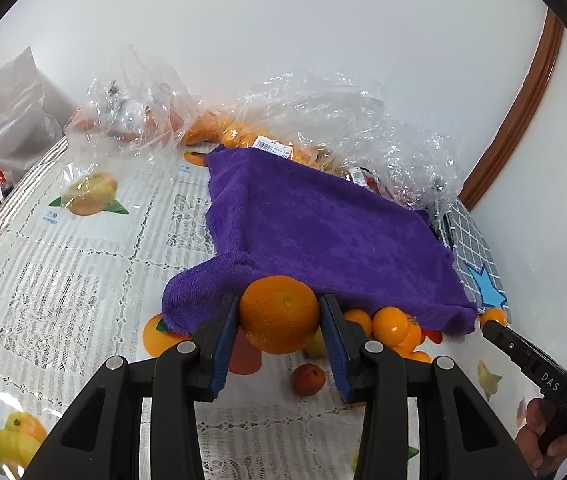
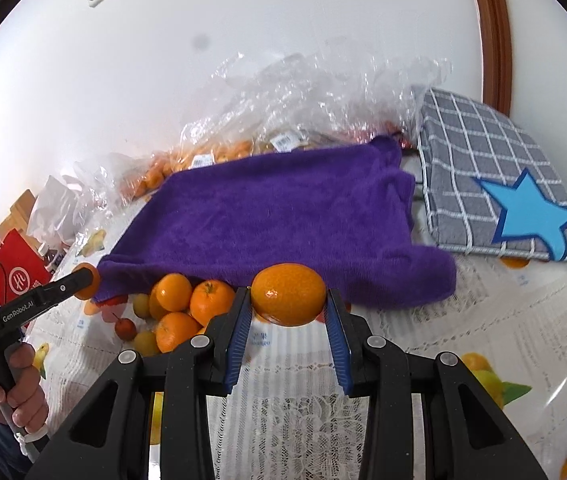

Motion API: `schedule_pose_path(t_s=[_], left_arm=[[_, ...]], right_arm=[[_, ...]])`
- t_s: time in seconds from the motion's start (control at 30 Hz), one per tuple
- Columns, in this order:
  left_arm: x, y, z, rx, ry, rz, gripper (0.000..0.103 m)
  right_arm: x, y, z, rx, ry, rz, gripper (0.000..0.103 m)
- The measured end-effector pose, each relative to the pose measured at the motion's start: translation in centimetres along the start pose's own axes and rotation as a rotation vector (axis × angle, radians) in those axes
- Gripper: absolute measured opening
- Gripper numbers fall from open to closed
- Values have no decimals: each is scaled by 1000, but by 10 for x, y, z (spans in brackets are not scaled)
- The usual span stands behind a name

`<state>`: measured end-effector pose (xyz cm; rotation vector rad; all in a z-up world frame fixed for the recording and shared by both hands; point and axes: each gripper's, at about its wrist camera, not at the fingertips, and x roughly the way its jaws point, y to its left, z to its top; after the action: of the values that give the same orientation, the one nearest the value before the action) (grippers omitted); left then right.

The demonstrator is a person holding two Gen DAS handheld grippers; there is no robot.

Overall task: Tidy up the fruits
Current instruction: 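Grasp and lift a mandarin with the right gripper while the left gripper grasps a large orange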

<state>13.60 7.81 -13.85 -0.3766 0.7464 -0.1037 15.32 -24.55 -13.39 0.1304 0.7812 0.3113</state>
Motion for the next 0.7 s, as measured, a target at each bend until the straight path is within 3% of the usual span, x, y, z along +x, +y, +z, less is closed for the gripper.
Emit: schedule_pose_path(t_s=[0.37, 0.7], left_arm=[[-16, -22, 34, 33, -27, 10, 39], [-2, -33, 65, 46, -13, 22, 39]], right_arm=[[-12, 0, 21, 9, -28, -8, 37], [-6, -11, 47, 10, -48, -27, 37]])
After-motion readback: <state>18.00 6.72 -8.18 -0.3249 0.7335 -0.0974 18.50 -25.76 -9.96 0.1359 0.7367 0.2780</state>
